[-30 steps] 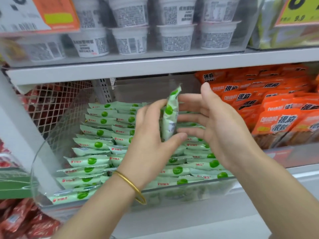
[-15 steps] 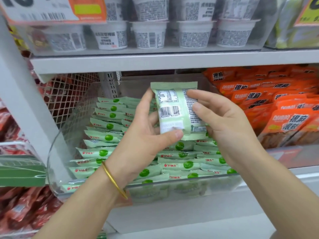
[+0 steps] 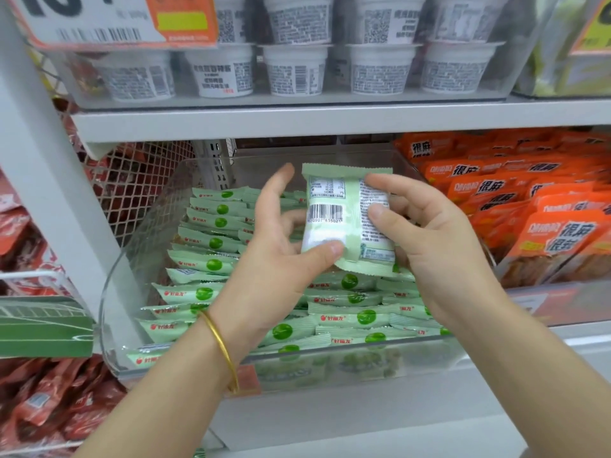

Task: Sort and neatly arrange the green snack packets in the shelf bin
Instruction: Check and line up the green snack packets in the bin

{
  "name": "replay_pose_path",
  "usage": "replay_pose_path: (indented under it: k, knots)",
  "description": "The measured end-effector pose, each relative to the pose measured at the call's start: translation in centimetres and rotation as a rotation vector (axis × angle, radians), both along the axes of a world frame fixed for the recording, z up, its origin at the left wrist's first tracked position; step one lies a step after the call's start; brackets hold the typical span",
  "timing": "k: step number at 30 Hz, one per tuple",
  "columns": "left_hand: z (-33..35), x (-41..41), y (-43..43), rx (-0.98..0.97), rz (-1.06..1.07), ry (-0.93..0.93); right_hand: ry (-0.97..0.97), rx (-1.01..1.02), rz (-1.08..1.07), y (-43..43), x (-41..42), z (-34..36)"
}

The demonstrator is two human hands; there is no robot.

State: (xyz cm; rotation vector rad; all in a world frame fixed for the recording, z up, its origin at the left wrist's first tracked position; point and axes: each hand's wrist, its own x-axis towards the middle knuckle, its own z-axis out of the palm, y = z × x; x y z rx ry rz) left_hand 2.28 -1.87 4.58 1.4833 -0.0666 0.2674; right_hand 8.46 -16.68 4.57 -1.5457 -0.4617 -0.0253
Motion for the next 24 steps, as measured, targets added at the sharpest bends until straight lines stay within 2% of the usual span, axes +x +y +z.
replay_pose_path:
  k: [4,7,9,13,15,21,23,24]
  knots:
    - [-0.2,0.2,0.0,-0.033,0.150,0.063,0.101,0.066,0.048,0.2,-0.5,0.6]
    - [0.2,0.4,0.7,-0.135,0.172,0.189,0.249,0.233,0.100,0.0,-0.4,1.0]
    - [0.3,0.6,1.1,-0.202,0.161,0.275,0.255,0.217,0.105,-0.3,-0.3,1.0]
    - [0.6,0.8,1.0,-0.284,0.110,0.380,-0.011,-0.154,0.051,-0.5,-0.2,0.5]
    - [0.9,0.8,0.8,-0.340,0.082,0.400,-0.144,-0.274,0.030,-0.3,-0.2,0.5]
    - [1.6,2.0,1.2,-0.519,0.150,0.335,-0.309,-0.277,-0.074,0.6,0.8,0.1]
    - [1.6,2.9,1.6,-0.433,0.260,0.282,-0.416,-0.352,-0.218,0.9,1.0,-0.2]
    - [1.4,3.4,1.9,-0.282,0.329,0.254,-0.484,-0.399,-0.290,1.2,1.2,-0.3]
